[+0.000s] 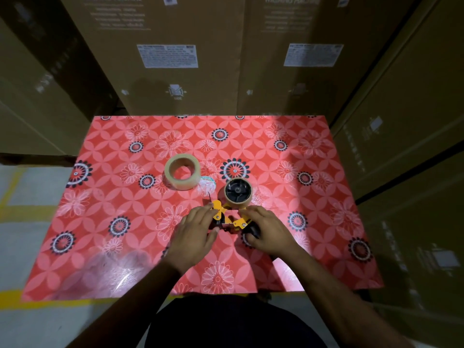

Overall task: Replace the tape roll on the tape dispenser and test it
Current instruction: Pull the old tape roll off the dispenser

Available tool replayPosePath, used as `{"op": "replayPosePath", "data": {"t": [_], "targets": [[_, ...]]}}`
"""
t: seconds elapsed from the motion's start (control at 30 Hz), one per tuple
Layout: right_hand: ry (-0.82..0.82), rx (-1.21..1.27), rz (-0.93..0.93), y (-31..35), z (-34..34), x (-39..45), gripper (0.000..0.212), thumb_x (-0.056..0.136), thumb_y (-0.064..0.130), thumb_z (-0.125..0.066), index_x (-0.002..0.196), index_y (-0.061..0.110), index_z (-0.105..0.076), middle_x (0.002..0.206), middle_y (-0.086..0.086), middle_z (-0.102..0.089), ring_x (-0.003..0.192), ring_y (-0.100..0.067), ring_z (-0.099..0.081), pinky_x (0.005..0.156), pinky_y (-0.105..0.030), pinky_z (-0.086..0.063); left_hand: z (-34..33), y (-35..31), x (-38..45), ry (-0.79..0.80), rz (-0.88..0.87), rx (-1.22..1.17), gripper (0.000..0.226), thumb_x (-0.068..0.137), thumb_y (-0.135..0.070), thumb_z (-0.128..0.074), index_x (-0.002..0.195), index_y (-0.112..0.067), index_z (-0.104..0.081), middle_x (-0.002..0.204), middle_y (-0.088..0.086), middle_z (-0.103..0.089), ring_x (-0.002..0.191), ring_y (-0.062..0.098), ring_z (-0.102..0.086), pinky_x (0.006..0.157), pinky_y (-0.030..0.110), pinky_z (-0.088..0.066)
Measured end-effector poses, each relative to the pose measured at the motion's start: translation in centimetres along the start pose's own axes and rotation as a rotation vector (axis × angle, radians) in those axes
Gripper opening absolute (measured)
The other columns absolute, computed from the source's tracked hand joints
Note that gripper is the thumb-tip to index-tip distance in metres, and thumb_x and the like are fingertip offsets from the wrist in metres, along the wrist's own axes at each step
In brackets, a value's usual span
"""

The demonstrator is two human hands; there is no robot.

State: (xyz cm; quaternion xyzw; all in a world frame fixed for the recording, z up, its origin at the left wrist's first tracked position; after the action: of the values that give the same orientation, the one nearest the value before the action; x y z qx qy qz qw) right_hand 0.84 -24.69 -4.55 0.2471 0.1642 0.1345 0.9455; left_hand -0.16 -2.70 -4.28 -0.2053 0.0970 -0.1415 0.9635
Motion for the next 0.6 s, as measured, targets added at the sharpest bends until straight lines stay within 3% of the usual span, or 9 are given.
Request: {"op": "replayPosePath", "data": {"t": [0.13,0.2,0.27,0.37,0.53,0.6], "targets": [[-0.237,0.35,-0.197,-0.3,2.2,1.8,0.045,0.095,0.03,-0.062,0.136,0.013,-0.056,0.129,-0.008,-0.061,0.107,-0.022,-0.062,0.089,-0.029,-0.048,1.4,-0.8,3.2,-0.062,0.037,0.017,0.047,0.106,-0.043,-0.043,0.143,-0.016,-0.055,0.144,0.005,-0.058,0.137,0.025,-0.045,0.113,0.046,-0.04],[-0.295,0.415,-0.309,-0.4,3.0,3.8,0.039,0.1,0.027,-0.06,0.133,0.005,-0.058,0.126,-0.014,-0.063,0.107,-0.028,-0.066,0.086,-0.029,-0.048,2.2,-1.8,5.6,-0.061,0.089,0.011,0.039,0.109,-0.035,-0.051,0.142,-0.016,-0.056,0.141,0.005,-0.06,0.135,0.027,-0.046,0.111,0.045,-0.038],[-0.25,0.441,-0.395,-0.5,3.1,5.8,0.039,0.103,0.026,-0.056,0.131,0.001,-0.059,0.123,-0.017,-0.067,0.109,-0.032,-0.066,0.083,-0.028,-0.047,2.0,-1.7,8.2,-0.004,0.194,-0.02,0.037,0.11,-0.038,-0.047,0.137,-0.019,-0.061,0.134,0.006,-0.066,0.131,0.03,-0.05,0.108,0.048,-0.039],[-0.177,0.442,-0.474,-0.9,2.9,7.8,0.037,0.1,0.027,-0.059,0.128,0.002,-0.062,0.113,-0.017,-0.073,0.099,-0.032,-0.071,0.074,-0.026,-0.048,1.1,-1.0,11.0,0.092,0.366,-0.084,0.042,0.102,-0.053,-0.038,0.108,-0.025,-0.07,0.105,0.007,-0.075,0.108,0.035,-0.067,0.094,0.049,-0.052],[-0.152,0.417,-0.607,-1.6,3.4,9.6,0.025,0.089,0.019,-0.071,0.108,0.003,-0.074,0.098,-0.018,-0.076,0.083,-0.03,-0.072,0.071,-0.032,-0.058,0.8,-2.1,12.5,0.085,0.5,-0.213,0.036,0.102,-0.038,-0.058,0.081,-0.011,-0.067,0.084,0.012,-0.074,0.08,0.033,-0.07,0.074,0.039,-0.057],[-0.136,0.396,-0.659,-1.6,3.6,10.1,0.019,0.087,0.017,-0.074,0.099,0.003,-0.076,0.09,-0.017,-0.075,0.079,-0.03,-0.073,0.063,-0.032,-0.059,0.7,-2.1,12.4,0.057,0.564,-0.23,0.041,0.101,-0.038,-0.064,0.068,-0.014,-0.062,0.069,0.006,-0.064,0.07,0.027,-0.063,0.067,0.034,-0.049]]}}
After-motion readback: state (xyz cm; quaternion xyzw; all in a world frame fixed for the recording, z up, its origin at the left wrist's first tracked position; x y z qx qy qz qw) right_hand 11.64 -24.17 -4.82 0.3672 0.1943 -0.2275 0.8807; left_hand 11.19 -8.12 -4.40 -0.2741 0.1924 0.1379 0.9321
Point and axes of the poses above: each hand's wrist, its own x-axis towards the middle knuckle, its own z-axis out of the back of the hand, y = z × x, the point moved 4 cm from there along x, towards the middle knuckle
